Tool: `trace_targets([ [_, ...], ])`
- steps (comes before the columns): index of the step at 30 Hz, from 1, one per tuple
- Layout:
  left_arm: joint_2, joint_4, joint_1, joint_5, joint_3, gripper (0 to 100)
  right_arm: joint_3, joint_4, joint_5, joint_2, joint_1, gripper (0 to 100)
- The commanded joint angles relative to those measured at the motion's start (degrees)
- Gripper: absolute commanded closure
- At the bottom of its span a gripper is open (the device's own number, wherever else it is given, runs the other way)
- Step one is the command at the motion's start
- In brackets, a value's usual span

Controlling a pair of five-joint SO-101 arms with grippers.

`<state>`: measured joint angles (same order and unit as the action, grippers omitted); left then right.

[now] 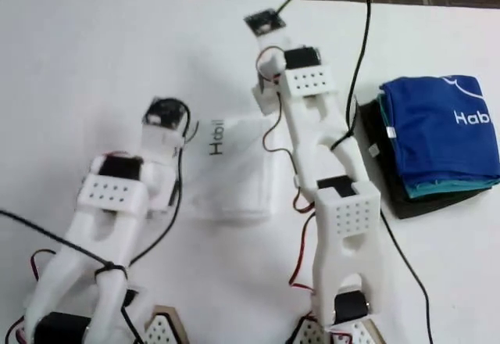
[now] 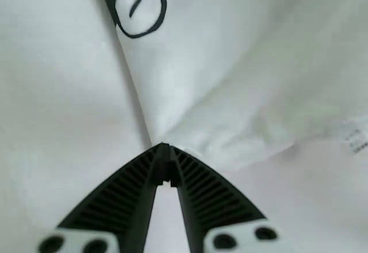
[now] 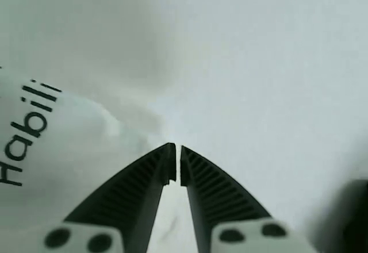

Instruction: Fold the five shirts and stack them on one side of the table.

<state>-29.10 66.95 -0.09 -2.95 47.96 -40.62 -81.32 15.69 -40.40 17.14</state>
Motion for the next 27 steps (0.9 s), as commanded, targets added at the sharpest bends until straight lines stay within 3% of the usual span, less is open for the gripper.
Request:
trace_targets([
  [1, -1.7, 4.7, 0.4, -0.4, -7.3, 98, -4.0, -0.9, 2.4, 5.5, 2.9, 87.8],
  [6, -1.7, 9.1, -5.0, -0.4, -14.3, 98, -4.0, -0.7, 3.8, 5.4, 5.1, 80.5],
  [12, -1.7, 8.6, -24.4, -0.5, -21.2, 98, -6.2, 0.7, 6.4, -2.9, 9.7, 80.4],
  [15, -1.7, 8.7, -31.3, -5.2, -21.6, 98, -10.5, -2.2, 9.1, -6.5, 11.6, 80.0],
  [21, -1.5, 9.1, -39.6, -9.8, -21.4, 98, -18.8, -8.6, 19.8, -11.8, 15.0, 70.0],
  [27, -1.6, 12.5, -44.0, -11.7, -21.5, 98, -19.9, -9.9, 24.3, -18.4, 14.9, 63.5],
])
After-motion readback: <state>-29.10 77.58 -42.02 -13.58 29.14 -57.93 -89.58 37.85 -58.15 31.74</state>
